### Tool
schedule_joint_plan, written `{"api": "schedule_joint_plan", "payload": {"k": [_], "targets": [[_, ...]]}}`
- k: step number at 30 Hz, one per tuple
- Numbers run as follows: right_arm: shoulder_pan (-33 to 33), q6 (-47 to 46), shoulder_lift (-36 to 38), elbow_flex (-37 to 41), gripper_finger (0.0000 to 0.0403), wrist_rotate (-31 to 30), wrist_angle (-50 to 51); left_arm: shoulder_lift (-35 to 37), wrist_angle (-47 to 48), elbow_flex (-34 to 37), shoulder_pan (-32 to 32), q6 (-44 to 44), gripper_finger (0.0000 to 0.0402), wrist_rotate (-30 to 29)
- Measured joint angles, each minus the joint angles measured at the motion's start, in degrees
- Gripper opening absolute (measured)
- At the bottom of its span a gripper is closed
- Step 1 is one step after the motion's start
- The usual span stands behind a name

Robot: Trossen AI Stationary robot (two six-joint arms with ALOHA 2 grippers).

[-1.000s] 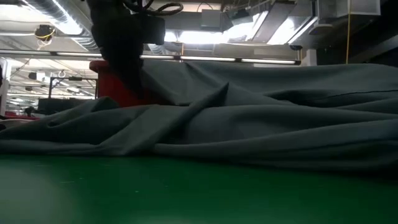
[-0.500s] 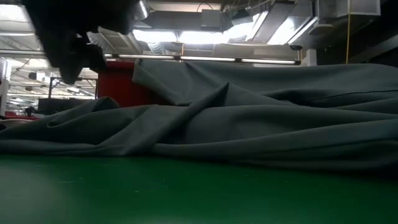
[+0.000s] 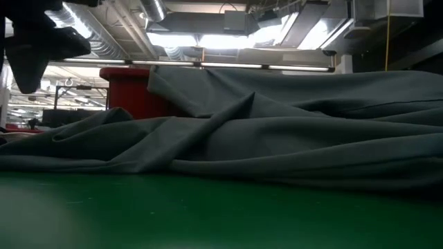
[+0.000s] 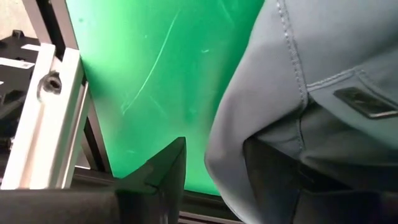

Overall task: Fold Laundry from Bin
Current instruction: Fold the blue pants on top of the blue shirt

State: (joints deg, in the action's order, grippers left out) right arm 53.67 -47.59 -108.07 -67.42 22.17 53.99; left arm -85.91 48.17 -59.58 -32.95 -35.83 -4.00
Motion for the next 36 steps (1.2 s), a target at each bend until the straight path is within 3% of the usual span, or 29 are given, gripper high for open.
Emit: {"api": "schedule_joint_plan", "payload": {"k": [12, 16, 24, 27, 33, 36], "targets": [[0.0, 0.04, 0.02, 0.0, 0.0166, -0.37, -0.04, 0.0, -6.09, 12.91, -0.64, -4.78, 0.0155, -1.61], [0.0, 0.06, 0.02, 0.0, 0.0166, -0.49, -0.04, 0.0, -7.05, 16.81, 0.3, -7.38, 0.0155, -5.72], [-0.02, -0.02, 0.02, 0.0, 0.0166, -0.54, -0.06, 0.24, -11.58, 20.29, 1.31, -7.75, 0.0151, -7.0], [0.0, -0.04, 0.02, 0.0, 0.0166, -0.54, -0.06, 0.24, -11.86, 20.66, 1.33, -7.79, 0.0123, -5.79], [0.0, -0.07, 0.02, 0.0, 0.0166, -0.54, -0.06, -0.02, -11.19, 19.01, 1.33, -9.1, 0.0014, -4.22], [-0.02, -0.07, 0.02, 0.0, 0.0166, -0.54, -0.06, 0.13, -8.87, 16.36, 1.35, -9.08, 0.0009, -1.04]]}}
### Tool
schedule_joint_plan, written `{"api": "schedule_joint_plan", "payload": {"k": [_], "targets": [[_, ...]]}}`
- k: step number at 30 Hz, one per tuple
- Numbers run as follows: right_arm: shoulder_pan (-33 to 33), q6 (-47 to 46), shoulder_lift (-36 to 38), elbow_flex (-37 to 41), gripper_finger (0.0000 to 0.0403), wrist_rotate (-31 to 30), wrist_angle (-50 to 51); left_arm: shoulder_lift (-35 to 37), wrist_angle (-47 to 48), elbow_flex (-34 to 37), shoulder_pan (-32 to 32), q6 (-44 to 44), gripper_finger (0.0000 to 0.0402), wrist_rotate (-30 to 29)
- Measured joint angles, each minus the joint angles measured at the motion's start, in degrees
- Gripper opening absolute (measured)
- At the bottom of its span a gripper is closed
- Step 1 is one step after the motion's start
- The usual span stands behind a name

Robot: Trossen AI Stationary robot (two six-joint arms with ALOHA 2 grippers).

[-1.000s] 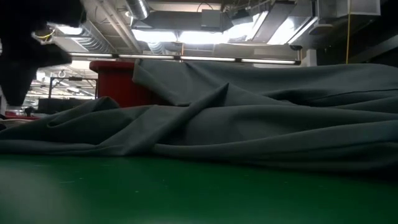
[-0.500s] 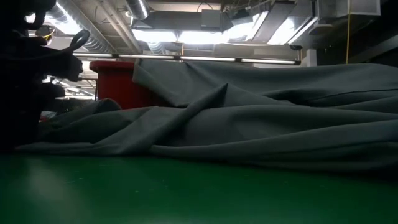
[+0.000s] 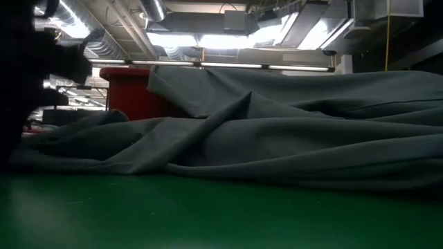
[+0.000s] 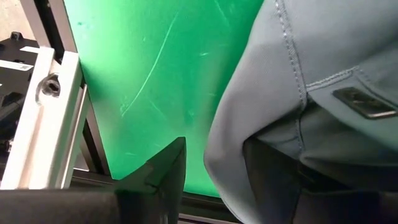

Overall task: Fold Laundry from Bin
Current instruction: Fold the blue pants on top of the blue shirt

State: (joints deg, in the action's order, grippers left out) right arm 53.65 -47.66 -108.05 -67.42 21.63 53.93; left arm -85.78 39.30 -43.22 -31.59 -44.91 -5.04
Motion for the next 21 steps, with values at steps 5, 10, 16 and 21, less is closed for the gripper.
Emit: {"api": "schedule_joint_plan", "payload": {"k": [5, 10, 16, 21], "targets": [[0.0, 1.08, 0.0, 0.0, 0.0166, 1.83, 0.0, 0.2, 8.47, -9.47, -0.43, 0.02, 0.0003, 9.67], [0.0, 1.62, 0.0, 0.0, 0.0166, 3.03, -0.09, 0.22, 18.44, -22.77, -3.53, 0.26, 0.0002, 8.86], [0.8, 3.13, 0.0, 0.0, 0.0166, 4.21, -1.41, 0.24, 32.19, -38.96, -8.25, -2.31, 0.0001, 4.73], [4.17, 1.85, 0.0, 0.0, 0.0166, 6.59, -3.59, 0.3, 47.52, -48.16, -11.61, -12.87, 0.0, -1.32]]}}
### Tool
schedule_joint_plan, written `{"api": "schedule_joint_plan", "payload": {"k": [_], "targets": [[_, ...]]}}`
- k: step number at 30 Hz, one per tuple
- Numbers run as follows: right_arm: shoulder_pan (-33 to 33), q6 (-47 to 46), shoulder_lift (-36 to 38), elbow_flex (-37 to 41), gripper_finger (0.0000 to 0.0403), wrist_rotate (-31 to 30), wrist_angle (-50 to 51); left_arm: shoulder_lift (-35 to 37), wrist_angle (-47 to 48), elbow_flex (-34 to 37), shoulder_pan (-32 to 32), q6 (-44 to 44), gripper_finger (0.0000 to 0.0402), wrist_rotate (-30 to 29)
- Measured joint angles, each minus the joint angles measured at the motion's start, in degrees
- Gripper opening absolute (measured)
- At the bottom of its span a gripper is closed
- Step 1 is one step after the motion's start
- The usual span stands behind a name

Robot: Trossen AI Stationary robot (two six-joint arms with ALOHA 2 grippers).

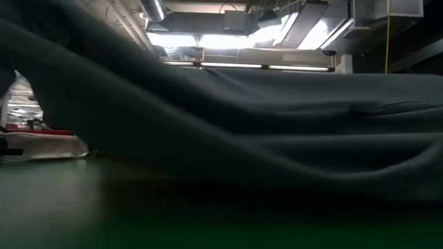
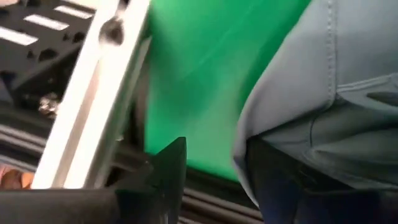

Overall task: Fold Laundry from Bin
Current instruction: Fold the blue pants on top of the blue shirt

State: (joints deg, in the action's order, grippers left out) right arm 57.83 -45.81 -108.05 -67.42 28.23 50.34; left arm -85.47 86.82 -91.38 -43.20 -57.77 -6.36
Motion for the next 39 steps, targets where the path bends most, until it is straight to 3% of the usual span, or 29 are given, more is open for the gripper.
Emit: {"api": "schedule_joint_plan", "payload": {"k": [2, 7, 12, 20, 30, 39], "targets": [[1.5, -1.7, 0.0, -0.02, 0.0166, 1.12, -0.67, 0.16, 3.84, -1.35, -0.9, -4.96, 0.0, -1.9], [5.05, -8.59, 0.0, -0.09, 0.0166, 2.99, -1.02, 1.2, 1.98, 1.52, -1.79, -6.65, 0.0, -3.84], [6.52, -12.6, 0.02, -0.09, 0.0166, 3.43, -1.24, 1.2, 1.1, 9.16, -1.2, -6.63, 0.0, -3.84], [6.43, -11.62, 0.02, -0.09, 0.0166, 3.4, -1.44, 1.16, -1.06, 24.03, 1.17, -6.61, 0.0004, -5.34], [6.53, -11.36, -0.02, -1.39, 0.0166, 2.8, 0.26, 1.16, -9.13, 37.13, 6.21, -6.17, 0.0074, -6.39], [6.83, -11.23, -0.2, -15.73, 0.0166, -5.2, 16.3, 1.14, -7.85, 37.69, 10.6, -3.18, 0.0126, -3.96]]}}
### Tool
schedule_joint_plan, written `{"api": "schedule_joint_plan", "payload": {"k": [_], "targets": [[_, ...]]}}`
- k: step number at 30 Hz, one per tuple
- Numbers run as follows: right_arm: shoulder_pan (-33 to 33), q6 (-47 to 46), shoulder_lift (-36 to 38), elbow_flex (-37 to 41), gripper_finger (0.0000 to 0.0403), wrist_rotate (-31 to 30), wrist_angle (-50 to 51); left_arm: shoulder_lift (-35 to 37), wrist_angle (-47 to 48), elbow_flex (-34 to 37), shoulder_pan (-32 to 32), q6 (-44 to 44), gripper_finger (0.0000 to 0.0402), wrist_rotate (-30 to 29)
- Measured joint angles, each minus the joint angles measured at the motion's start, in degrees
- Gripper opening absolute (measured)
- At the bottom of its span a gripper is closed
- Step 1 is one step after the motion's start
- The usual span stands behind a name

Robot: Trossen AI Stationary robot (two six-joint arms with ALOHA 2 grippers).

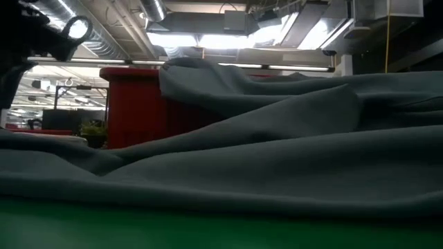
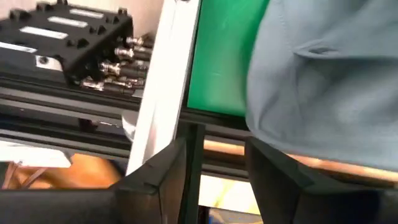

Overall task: Fold Laundry from Bin
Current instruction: Fold the blue pants on top of the blue shirt

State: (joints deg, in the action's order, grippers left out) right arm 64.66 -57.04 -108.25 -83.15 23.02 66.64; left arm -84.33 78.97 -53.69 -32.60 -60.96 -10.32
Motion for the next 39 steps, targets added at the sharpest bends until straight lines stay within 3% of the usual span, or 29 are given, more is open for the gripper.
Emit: {"api": "schedule_joint_plan", "payload": {"k": [4, 8, 16, 18, 24, 30, 34, 39], "targets": [[-0.51, -0.01, 0.04, -8.16, 0.0166, -7.47, 7.63, 0.0, 1.1, -3.81, 0.24, 3.19, 0.0127, 0.24], [-1.36, 0.27, 0.06, -15.27, 0.0166, -18.8, 12.91, 0.0, 1.06, -7.92, -0.48, 5.03, 0.0127, 0.1], [-6.28, 4.77, 0.16, -21.45, 0.0166, -50.2, 17.11, 0.0, -5.43, -11.44, -3.92, 5.9, 0.0127, -0.1], [-9.14, 8.47, 0.16, -21.45, 0.0166, -54.9, 16.93, 0.01, -9.68, -11.43, -4.8, 6.06, 0.0127, -0.11], [-20.56, 31.91, 0.2, -19.73, 0.0166, -48.45, 9.39, 0.0, -20.34, -11.43, -6.83, 6.11, 0.0128, -0.11], [-30.89, 58.73, 0.18, -15.19, 0.0166, -36.74, -12.43, 0.02, -24.85, -11.43, -8.92, 6.06, 0.0128, -1.6], [-36.57, 63.4, -0.33, -12.44, 0.0166, -29.22, -20.79, 0.02, -25.48, -11.43, -10.29, 6.02, 0.0128, -2.45], [-41.32, 60.91, -0.38, -8.33, 0.0166, -28.02, -21.01, 0.02, -25.8, -11.43, -11.83, 5.91, 0.0128, -2.66]]}}
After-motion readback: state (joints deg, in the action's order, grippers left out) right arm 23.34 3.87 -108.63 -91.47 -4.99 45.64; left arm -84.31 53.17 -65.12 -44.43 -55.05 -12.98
